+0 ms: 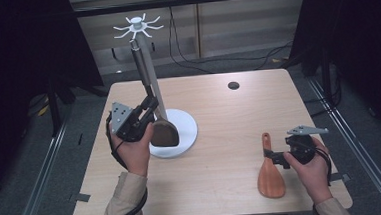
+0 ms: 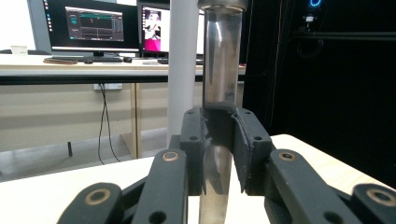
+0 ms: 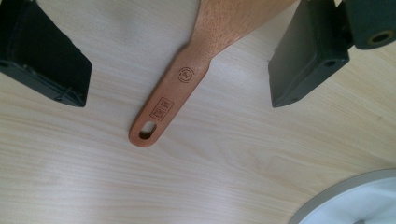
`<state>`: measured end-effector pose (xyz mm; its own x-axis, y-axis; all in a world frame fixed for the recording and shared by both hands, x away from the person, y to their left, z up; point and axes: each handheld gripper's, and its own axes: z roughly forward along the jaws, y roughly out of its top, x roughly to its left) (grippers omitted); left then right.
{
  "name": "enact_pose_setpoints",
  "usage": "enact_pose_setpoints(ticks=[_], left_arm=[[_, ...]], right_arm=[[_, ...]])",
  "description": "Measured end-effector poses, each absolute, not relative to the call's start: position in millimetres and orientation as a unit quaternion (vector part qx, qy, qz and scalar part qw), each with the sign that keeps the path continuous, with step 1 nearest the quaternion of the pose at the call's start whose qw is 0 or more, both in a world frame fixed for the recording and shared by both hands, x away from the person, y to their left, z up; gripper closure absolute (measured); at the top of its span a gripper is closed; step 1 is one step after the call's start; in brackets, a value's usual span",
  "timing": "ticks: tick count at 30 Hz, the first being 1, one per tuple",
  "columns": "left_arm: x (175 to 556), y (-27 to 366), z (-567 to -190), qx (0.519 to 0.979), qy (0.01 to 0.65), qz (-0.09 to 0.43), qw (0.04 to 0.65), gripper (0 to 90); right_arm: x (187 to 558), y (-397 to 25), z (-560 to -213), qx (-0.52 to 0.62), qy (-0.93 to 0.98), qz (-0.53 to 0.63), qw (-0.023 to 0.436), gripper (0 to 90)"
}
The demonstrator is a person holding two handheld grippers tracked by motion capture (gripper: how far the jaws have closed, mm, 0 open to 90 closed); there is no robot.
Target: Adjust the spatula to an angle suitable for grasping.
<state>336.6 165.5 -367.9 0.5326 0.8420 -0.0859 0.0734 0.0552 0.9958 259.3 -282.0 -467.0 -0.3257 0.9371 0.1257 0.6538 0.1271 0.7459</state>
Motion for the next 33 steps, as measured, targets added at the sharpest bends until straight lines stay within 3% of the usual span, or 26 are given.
enact_pose_setpoints(ticks=[14,21,33], left_arm=[[337.9,169.7,-368.9,0.611,0.376,0.311,0.623,73.9],[336.0,171.1,-368.2,0.622,0.372,0.315,0.613,65.9],[328.5,170.4,-355.4,0.611,0.353,0.324,0.630,60.6]], right_arm=[[261.6,-280.0,-467.8,0.548,0.726,0.370,0.189,5.6],[262.8,-278.3,-467.0,0.546,0.727,0.372,0.188,5.6],[264.5,-276.1,-465.7,0.540,0.730,0.374,0.187,5.6]])
